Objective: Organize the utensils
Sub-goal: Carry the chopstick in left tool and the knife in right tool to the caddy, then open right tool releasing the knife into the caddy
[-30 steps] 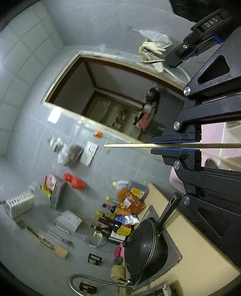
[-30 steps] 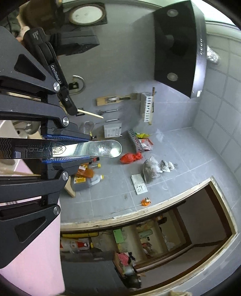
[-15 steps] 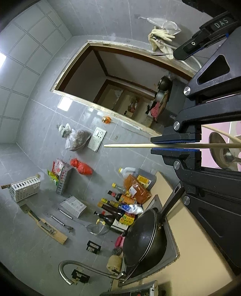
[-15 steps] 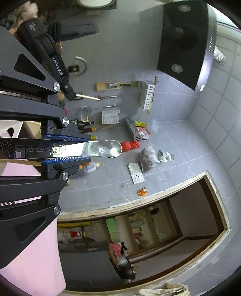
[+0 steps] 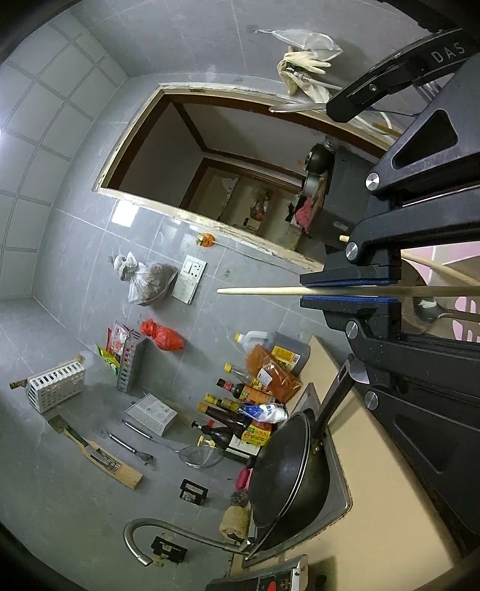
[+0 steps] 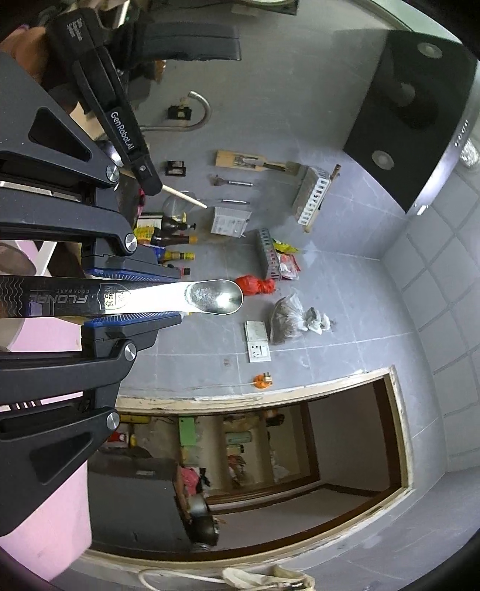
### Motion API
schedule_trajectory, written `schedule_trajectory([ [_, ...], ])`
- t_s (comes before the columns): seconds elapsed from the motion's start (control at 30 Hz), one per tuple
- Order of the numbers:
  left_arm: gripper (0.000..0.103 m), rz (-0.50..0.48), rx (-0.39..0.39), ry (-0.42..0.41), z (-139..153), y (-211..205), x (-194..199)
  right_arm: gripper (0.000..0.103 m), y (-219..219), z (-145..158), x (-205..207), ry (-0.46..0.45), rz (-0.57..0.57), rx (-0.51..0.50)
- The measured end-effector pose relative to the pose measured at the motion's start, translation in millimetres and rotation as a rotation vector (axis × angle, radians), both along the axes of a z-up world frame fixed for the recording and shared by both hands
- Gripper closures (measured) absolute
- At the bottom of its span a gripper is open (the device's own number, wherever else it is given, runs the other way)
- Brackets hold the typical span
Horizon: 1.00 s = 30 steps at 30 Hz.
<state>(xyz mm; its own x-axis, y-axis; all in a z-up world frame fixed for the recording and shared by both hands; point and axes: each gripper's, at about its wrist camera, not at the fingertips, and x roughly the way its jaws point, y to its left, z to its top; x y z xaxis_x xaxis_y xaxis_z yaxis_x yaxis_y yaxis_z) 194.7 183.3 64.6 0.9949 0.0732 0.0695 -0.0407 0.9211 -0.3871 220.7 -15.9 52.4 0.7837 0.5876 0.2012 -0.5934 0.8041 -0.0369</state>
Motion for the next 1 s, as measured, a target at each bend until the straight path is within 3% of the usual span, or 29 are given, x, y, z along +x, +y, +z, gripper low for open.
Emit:
schedule_trajectory([
  [0.23,0.101,-0.007,0.023,0.011,-4.7,-6.2,-3.0,0.089,4.0,-3.2,-5.4,-0.031,-0.024,-0.032],
  [0.53,0.101,-0.021,-0.005,0.021,-7.9,-2.1,-6.2,0.087,6.6,-3.9,-6.3,-0.039,-0.031,-0.041],
  [1.0,0.097,-0.046,0.001,0.037,-7.3,-3.2,-9.2,0.078,2.6,-1.6,-9.6,-0.035,-0.025,-0.018],
])
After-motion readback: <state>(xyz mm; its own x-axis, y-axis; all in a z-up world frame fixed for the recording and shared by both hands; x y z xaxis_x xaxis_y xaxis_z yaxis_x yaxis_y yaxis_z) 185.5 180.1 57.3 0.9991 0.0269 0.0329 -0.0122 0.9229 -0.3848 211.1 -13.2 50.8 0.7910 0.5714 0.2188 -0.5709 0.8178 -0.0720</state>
